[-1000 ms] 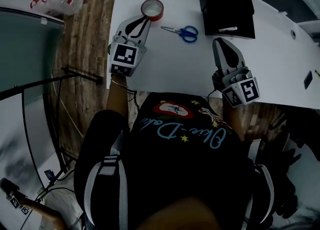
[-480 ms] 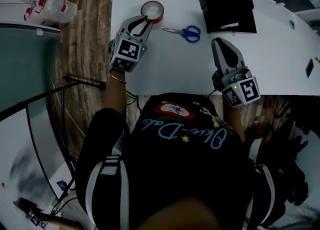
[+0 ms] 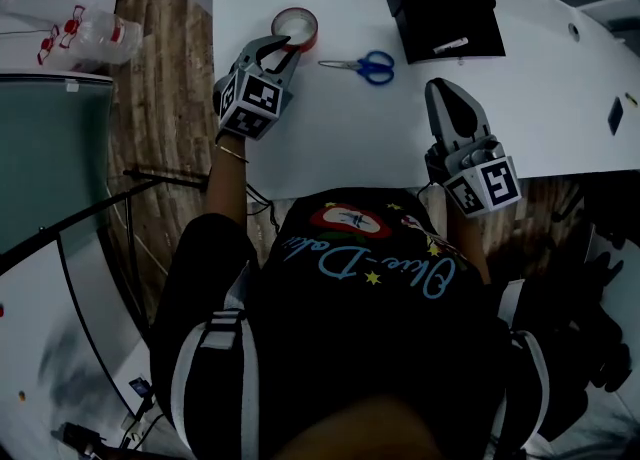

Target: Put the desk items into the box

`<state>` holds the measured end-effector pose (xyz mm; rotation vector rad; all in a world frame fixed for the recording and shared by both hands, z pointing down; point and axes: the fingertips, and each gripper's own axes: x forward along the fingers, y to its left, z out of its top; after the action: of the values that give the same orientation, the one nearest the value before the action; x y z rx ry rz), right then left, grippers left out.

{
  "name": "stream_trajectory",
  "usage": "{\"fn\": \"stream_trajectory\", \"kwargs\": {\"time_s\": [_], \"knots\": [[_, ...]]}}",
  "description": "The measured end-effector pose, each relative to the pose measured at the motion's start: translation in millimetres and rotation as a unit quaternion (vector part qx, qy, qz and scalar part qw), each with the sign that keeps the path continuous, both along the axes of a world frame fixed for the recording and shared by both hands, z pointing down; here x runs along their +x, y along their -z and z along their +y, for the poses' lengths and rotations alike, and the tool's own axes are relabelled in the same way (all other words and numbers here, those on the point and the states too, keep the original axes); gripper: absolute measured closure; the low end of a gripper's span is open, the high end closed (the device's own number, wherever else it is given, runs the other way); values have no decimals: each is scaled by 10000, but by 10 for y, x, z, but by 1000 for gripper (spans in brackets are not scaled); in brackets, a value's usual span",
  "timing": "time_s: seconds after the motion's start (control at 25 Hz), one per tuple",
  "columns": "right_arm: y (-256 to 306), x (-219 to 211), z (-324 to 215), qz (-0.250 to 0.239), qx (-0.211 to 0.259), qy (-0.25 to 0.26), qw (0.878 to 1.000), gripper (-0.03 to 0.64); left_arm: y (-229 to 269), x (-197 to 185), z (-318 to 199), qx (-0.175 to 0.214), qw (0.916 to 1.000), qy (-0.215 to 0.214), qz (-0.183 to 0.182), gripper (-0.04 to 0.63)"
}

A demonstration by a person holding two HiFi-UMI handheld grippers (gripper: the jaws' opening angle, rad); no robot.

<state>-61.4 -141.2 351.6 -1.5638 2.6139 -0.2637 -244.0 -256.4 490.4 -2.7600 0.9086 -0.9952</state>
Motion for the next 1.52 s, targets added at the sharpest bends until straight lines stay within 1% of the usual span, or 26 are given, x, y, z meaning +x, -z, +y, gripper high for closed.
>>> {"fn": "stream_trajectory", "kwargs": {"time_s": [0.12,0.2,0.44,0.6,0.76,1.08,1.2,1.28,1.4,1.52], "knots": [[3,16,-4,4,0,-42,10000,592,-82,27,-39,-47,9992,-189,-351,482],[1,24,4,11,2,-55,10000,592,-131,46,-60,-124,9982,-292,-518,482],[-22,101,31,19,-35,-142,9999,592,-169,64,-59,-251,9971,-380,-610,476],[-18,125,30,0,-30,-159,9999,592,-234,70,-26,-428,9945,-531,-792,476],[-18,130,28,7,-34,-157,9999,592,-271,109,-21,-543,9925,-678,-855,468],[-28,180,16,-1,-51,-224,9997,592,-393,223,-29,-641,9828,-1132,-1312,467],[-32,190,4,-5,-52,-240,9997,592,-423,238,-34,-651,9825,-1134,-1328,468],[-36,205,-5,-8,-52,-251,9997,592,-421,243,-47,-647,9832,-1108,-1295,495],[-35,216,-20,-8,-65,-251,9997,592,-408,254,-56,-686,9839,-1101,-1232,501],[-34,192,-29,3,-71,-221,9997,592,-392,249,-68,-713,9857,-993,-1161,520]]}}
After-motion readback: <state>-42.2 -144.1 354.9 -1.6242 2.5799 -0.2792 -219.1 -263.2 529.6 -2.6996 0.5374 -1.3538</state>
